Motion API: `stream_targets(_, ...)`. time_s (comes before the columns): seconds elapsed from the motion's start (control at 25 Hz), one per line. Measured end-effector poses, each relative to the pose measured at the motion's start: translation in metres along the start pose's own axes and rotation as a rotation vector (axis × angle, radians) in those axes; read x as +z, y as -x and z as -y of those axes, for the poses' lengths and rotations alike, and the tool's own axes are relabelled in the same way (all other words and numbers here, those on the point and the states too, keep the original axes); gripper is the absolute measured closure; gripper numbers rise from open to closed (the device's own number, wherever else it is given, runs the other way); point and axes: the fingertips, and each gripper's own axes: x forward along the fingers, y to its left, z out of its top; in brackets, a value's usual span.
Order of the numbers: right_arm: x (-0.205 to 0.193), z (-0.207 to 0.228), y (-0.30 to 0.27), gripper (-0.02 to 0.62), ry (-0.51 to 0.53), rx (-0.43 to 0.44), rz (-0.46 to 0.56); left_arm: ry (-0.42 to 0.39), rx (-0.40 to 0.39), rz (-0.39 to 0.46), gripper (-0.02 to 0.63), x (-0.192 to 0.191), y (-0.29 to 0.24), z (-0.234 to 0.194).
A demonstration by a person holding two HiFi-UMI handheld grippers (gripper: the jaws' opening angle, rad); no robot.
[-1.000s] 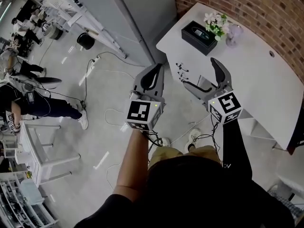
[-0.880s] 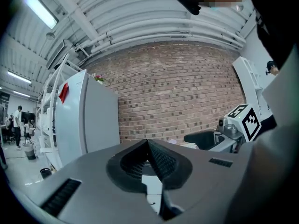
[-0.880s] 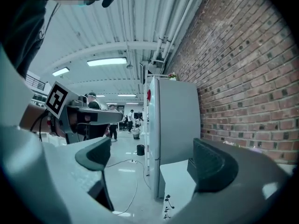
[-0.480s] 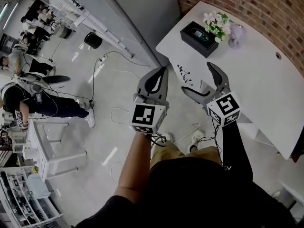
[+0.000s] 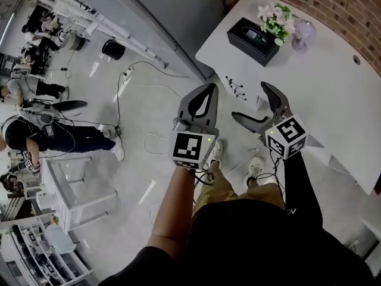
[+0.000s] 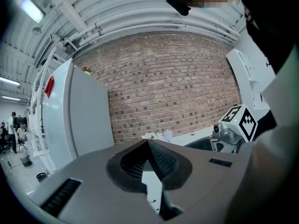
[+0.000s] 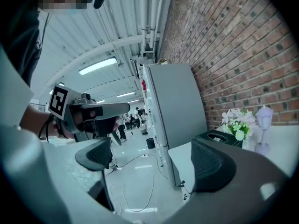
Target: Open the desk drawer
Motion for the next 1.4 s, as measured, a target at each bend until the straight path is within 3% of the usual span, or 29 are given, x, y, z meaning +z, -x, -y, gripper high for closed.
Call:
stream_targets(0.48, -0.047, 0.006, -0.068, 0.057, -0.169, -0.104, 0.004, -0.032, -0.192, -0.048, 0.597, -0.05, -0.041, -0.045)
stream_targets(0.76, -0.12, 0.003, -0.089, 0.066, -0.303, -0.188, -0.04, -0.054, -0.329, -0.033, 0.597, -0.091, -0.06, -0.045)
stream_targets(0.88, -0.156, 0.011, -0.104, 0.075, -0.425, -0.201, -0.02, -0.013, -0.359, -0.043, 0.597, -0.118, -0.071, -0.048)
stream_targets(0.92, -0.169, 0.016, -0.108, 0.106, -0.476, -0.201, -0.007, -0.012, -0.377, -0.047, 0.597, -0.127, -0.076, -0.046)
stream_targets(1.0, -0.196, 0.03, -0.116, 0.176, -0.557, -0.219, 0.023, -0.072, -0.433, -0.055, 0.597, -0.144, -0.085, -0.04)
stream_targets(1.08, -0.224, 0.046, -0.123, 0.176, -0.619, -0.261, 0.049, -0.123, -0.473, -0.06, 0.597, -0.163, -0.093, -0.039)
stream_targets(1.4, -0.277, 0.11, -0.146, 0.176, -0.842, -0.405, 0.207, 0.036, -0.484, -0.071, 0.597, -0.205, -0.121, -0.049)
